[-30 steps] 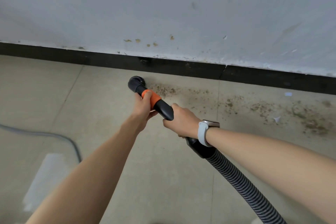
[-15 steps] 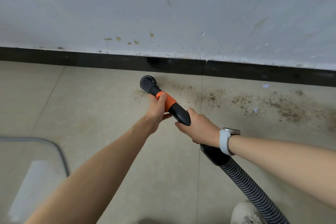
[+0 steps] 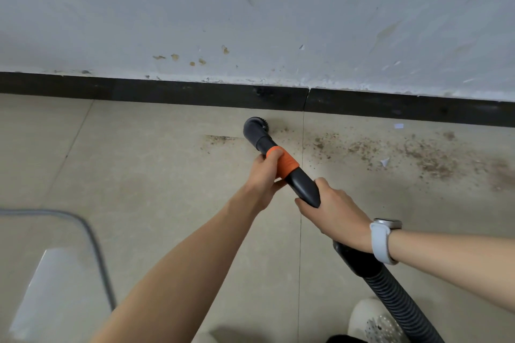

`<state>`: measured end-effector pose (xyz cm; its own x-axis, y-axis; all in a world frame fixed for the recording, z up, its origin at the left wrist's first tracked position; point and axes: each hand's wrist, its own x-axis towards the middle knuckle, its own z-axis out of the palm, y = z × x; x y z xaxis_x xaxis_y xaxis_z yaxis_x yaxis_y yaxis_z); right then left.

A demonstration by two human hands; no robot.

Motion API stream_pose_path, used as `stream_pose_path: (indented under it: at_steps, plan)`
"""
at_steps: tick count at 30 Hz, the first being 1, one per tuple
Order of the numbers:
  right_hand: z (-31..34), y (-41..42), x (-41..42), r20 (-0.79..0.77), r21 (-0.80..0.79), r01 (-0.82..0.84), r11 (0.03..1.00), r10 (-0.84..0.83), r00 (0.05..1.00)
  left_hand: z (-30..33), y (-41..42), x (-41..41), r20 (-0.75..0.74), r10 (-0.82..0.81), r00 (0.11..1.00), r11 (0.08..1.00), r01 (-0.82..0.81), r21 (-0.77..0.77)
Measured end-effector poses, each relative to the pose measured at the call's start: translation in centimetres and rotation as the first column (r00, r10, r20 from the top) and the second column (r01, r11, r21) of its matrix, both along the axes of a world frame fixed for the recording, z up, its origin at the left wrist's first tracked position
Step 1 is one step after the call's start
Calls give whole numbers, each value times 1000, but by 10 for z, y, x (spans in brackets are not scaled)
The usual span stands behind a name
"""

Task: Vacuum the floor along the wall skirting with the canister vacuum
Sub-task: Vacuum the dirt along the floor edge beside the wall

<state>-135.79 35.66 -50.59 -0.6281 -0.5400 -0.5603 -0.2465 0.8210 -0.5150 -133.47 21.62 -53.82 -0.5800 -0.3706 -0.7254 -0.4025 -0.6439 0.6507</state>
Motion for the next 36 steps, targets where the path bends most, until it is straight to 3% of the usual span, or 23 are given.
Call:
stream_pose_path:
  at_steps: [4, 8, 13, 27, 36]
  plan:
    - [3, -27, 3, 9, -48, -103, 994, 103, 995, 10, -26, 3, 20, 293, 956, 949, -294, 118]
    - [2, -63, 6, 60, -61, -223, 973, 227, 972, 9, -54, 19, 73, 377, 923, 925, -379, 12]
    - [-5, -86, 16, 231, -112, -113, 987, 137, 963, -1, -72, 26, 123, 276, 953, 960, -266, -86]
    - [-1, -7, 10, 148, 103, 178, 979, -192, 970, -6, 7, -8, 145, -86, 986, 996, 86, 10]
    - [2, -21, 21, 135, 87, 185, 979, -195, 971, 0, -4, -1, 175, -106, 979, 993, 114, -36]
